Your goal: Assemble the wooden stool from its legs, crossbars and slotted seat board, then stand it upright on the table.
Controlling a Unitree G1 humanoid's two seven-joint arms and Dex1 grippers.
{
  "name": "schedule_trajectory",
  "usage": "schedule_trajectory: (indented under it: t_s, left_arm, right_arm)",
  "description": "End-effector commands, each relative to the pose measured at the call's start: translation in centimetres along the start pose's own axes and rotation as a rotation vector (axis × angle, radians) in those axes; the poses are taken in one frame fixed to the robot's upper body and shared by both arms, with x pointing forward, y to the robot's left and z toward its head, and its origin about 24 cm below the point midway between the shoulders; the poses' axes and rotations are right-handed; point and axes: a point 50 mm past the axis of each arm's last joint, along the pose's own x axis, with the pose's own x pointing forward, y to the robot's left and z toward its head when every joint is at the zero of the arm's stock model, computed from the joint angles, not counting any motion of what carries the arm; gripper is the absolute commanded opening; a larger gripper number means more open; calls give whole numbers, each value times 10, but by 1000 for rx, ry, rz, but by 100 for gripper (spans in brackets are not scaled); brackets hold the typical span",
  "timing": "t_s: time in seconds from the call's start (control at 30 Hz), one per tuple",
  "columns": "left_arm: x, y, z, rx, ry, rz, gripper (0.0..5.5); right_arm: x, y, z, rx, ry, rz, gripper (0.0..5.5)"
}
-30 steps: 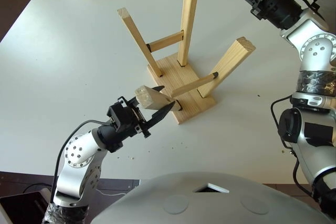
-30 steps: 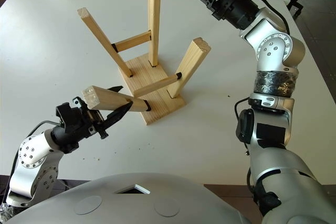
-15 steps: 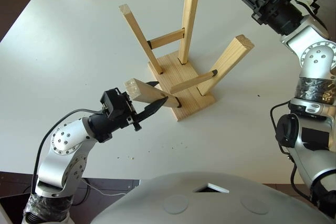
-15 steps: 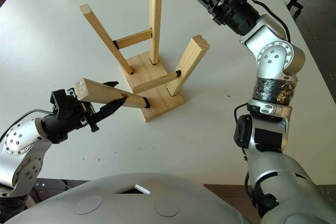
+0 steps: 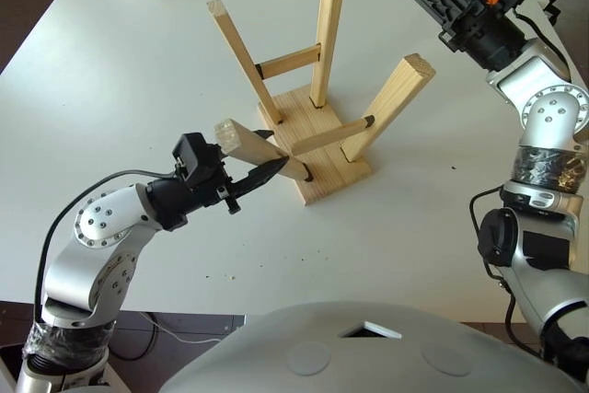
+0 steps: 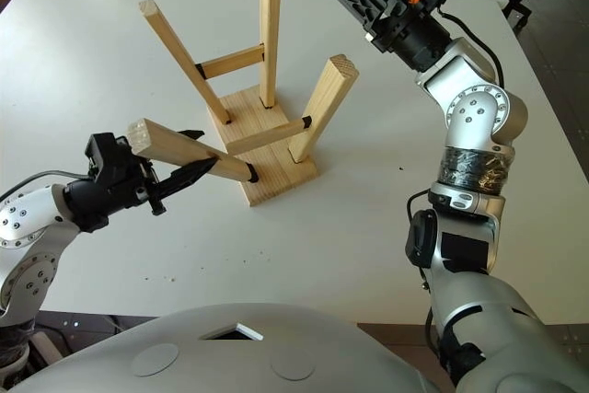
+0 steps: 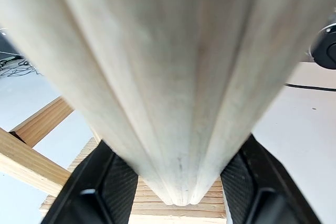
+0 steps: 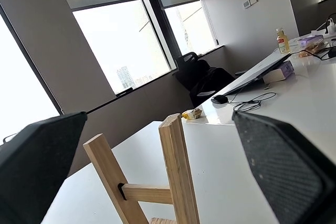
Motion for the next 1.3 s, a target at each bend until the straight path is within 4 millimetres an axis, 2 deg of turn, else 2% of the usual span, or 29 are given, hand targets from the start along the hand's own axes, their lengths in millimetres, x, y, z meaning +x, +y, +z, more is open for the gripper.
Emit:
schedule_trajectory:
  t_s: [0.03,0.17,0.3,0.4,0.53,0.97,1.17,1.3]
  left_arm:
    - [-2,7,-3,15,100,36,204]
    - [-1,16,5,55,111,57,204]
    - [11,16,8,65,109,25,204]
    - [22,12,3,44,115,-25,204]
    - [25,8,-4,17,147,-63,204]
    - [14,31,-19,-65,208,-48,204]
    - [33,40,-23,-60,227,-80,204]
    - [33,40,-26,-17,291,-100,204]
  right_arm:
    - [-4,5,-2,19,-6,-1,512]
    - [-7,7,-7,32,-17,-18,512]
    - [-9,9,-11,42,-27,-29,512]
    - [-9,11,-12,51,-50,-44,512]
    - [-10,14,-13,57,-64,-46,512]
    - [-18,17,-22,84,-97,-90,512]
    - [-15,21,-26,97,-106,-78,512]
    - [-17,23,-29,96,-102,-79,512]
